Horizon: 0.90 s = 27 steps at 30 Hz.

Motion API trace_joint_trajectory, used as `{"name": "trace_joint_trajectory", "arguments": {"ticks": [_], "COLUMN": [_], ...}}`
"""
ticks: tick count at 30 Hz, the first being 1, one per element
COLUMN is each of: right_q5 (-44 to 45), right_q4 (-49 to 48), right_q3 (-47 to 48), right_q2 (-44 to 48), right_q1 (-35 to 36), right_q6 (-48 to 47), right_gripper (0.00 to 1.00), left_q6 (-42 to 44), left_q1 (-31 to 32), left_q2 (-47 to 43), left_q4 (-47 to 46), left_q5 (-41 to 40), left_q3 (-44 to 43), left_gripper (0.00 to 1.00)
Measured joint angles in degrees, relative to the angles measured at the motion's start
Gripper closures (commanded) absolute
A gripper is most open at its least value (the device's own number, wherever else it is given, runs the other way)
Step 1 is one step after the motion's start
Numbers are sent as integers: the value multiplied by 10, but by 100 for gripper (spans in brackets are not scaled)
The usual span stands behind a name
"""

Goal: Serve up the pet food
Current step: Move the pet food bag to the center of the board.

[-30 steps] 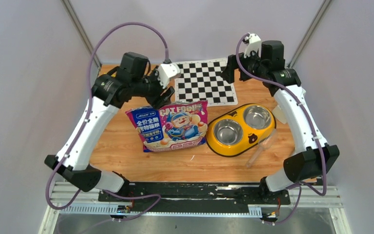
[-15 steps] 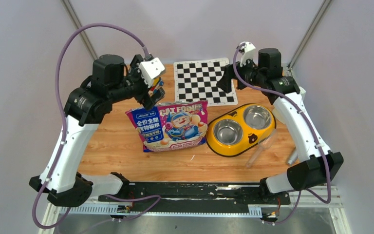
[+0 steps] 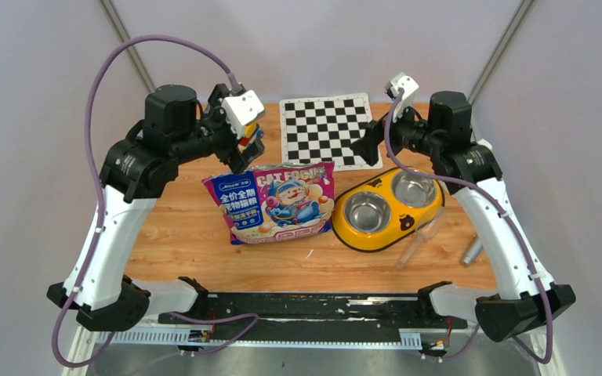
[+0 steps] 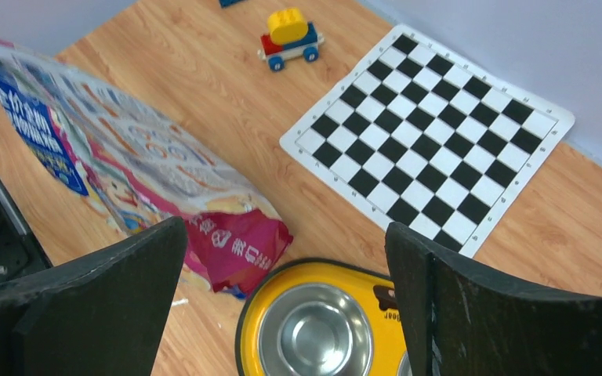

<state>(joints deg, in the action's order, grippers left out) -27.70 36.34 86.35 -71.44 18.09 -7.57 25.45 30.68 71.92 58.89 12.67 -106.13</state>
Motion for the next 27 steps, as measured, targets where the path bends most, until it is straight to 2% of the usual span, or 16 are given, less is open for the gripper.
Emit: {"name": "trace_joint_trajectory", "arguments": {"ticks": [7,15,19,27], "right_q5": [-40,-89,-128,-144], "right_q4": [-3,10,20,-40], "right_q3": [-105,-179,-200,-256], "right_q2": [20,35,43,28], "right_q1": [0,0,0,0], "right_q6": [-61,-145,-178,-156], "right_gripper": [0,1,1,1], "left_q6": [0,37,44,27], "left_q1": [0,0,0,0], "left_q2": [-9,-86,-103,-93], "left_q4": [-1,-2,-17,-87], "left_q5": [24,7,4,-31], "left_q3": [-25,71,85,86], "left_gripper": [0,0,0,0]}}
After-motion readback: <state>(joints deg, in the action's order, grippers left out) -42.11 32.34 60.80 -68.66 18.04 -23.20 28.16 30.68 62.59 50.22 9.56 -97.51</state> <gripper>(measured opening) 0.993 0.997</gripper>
